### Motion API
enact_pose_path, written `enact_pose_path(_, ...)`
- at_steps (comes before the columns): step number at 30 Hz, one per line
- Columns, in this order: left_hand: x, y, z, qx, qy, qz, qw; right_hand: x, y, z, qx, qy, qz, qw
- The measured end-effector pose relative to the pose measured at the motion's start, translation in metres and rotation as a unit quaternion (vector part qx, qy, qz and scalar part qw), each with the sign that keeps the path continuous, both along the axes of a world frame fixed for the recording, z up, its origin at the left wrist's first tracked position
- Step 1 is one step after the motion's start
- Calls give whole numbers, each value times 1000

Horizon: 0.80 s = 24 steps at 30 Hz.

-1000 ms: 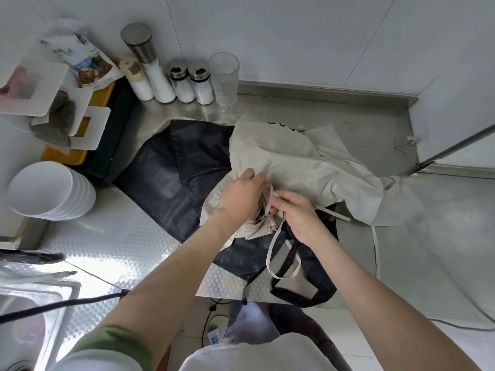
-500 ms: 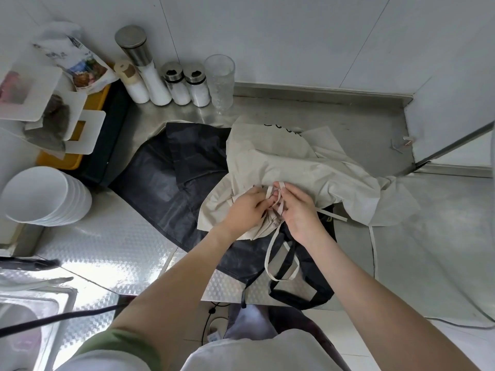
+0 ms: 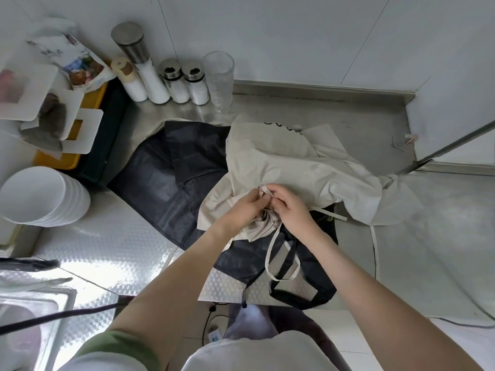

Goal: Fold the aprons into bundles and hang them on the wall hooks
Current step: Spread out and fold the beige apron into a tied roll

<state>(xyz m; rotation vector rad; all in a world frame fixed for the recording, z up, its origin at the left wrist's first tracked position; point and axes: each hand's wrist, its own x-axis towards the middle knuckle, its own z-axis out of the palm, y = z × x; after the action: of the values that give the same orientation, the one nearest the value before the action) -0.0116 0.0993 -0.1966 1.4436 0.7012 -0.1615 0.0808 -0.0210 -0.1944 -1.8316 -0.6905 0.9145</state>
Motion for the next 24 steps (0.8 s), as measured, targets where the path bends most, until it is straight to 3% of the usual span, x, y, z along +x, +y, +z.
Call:
enact_pose_path(4,-1,1,8,91,6,-109,990,2,2,12,-104,-148,139,974)
enact_pose_path(7,0,-3,5,209,12,-112,971,1,4,16,-88,-194,163,963)
enact_pose_path(9,-1,-6,5,219,14,-89,972,0,5,13,-80,-199,152,965)
enact_pose_path(12,0,-9,10,191,18,-59,980,-2,7,8,-72,-154,121,978)
enact_pose_path(18,-2,-5,3,0,40,31,999,1,12,6,-87,-119,79,986)
enact_pose_path(24,-2,-2,2,-40,42,26,998,8,11,3,-90,-146,71,983)
